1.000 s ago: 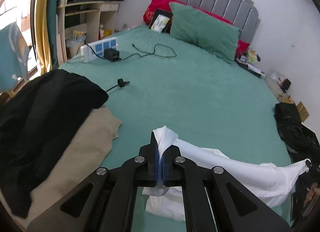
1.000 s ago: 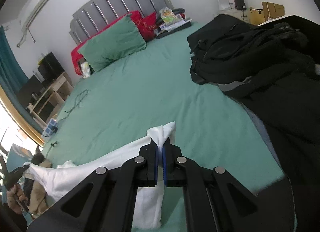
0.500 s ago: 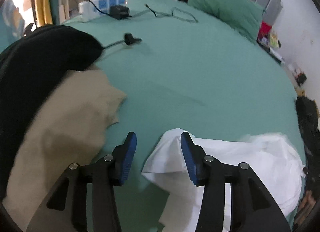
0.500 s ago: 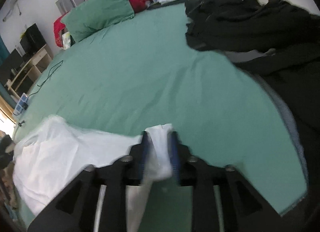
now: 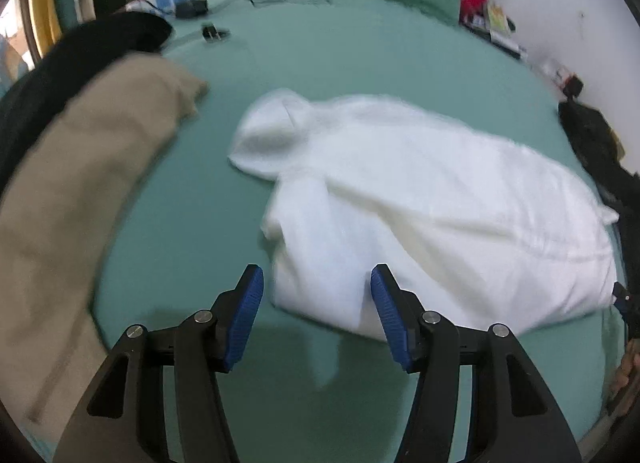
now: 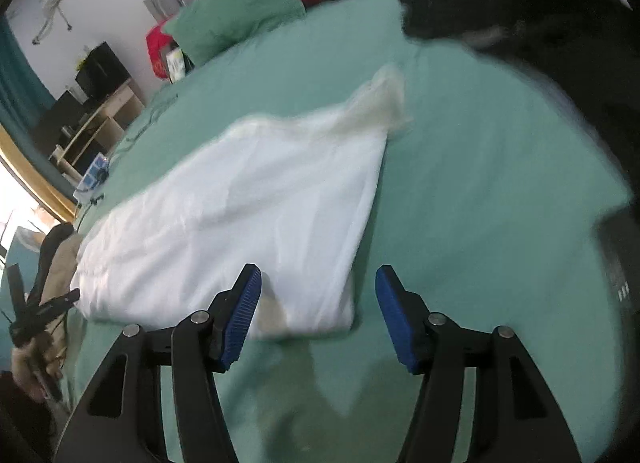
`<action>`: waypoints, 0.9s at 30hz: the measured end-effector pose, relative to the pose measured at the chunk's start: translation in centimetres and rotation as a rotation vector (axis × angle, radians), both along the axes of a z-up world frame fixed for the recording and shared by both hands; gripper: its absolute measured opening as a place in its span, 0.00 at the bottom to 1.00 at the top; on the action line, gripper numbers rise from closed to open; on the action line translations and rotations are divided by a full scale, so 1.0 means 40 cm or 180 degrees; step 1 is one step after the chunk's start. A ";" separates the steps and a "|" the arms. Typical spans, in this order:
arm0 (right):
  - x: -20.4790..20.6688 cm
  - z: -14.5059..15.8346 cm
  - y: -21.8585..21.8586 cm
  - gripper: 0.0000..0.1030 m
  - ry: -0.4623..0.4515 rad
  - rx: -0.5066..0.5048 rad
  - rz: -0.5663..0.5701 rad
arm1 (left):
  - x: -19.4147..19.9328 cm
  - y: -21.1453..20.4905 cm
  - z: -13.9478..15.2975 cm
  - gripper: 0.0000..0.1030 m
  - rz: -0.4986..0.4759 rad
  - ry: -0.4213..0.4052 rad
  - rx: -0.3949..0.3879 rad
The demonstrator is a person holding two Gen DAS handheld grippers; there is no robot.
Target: Fold large clothes
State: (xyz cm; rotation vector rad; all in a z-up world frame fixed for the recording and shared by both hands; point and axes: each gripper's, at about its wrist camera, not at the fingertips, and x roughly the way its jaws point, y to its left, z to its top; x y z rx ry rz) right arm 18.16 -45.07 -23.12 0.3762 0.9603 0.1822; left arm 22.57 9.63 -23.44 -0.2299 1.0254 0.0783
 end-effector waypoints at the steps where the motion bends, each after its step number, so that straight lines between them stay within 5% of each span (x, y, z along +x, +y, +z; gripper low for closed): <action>1: -0.004 -0.011 0.009 0.58 0.0025 0.0037 0.0015 | 0.001 -0.007 -0.008 0.58 -0.0026 0.0004 0.0019; 2: -0.011 -0.009 0.015 0.51 -0.0063 -0.0004 -0.0013 | -0.002 -0.023 -0.010 0.58 -0.0058 -0.0038 0.0146; 3: -0.015 -0.009 0.023 0.25 -0.0090 -0.0010 0.0003 | -0.001 -0.031 -0.012 0.57 -0.0083 -0.0045 0.0218; 4: -0.011 -0.014 0.028 0.16 -0.0052 0.0002 0.0045 | -0.004 -0.037 -0.013 0.57 -0.0083 -0.0039 0.0248; 5: -0.009 -0.018 0.028 0.15 -0.0029 0.0048 0.0042 | -0.005 -0.039 -0.012 0.49 -0.0078 -0.0039 0.0237; 6: -0.007 -0.017 0.029 0.12 -0.0032 0.0075 0.0022 | -0.007 -0.039 -0.007 0.23 -0.0116 -0.0046 0.0135; 8: -0.015 -0.004 0.030 0.11 -0.0042 0.0050 0.0037 | -0.014 -0.042 0.005 0.10 -0.0154 -0.0039 0.0050; 13: -0.069 0.042 0.030 0.10 -0.0120 -0.0048 0.0046 | -0.077 -0.049 0.059 0.07 -0.0133 -0.0189 0.0100; 27: -0.293 0.080 0.006 0.10 0.0085 -0.0184 0.0015 | -0.348 -0.038 0.114 0.07 -0.0082 -0.0025 -0.0105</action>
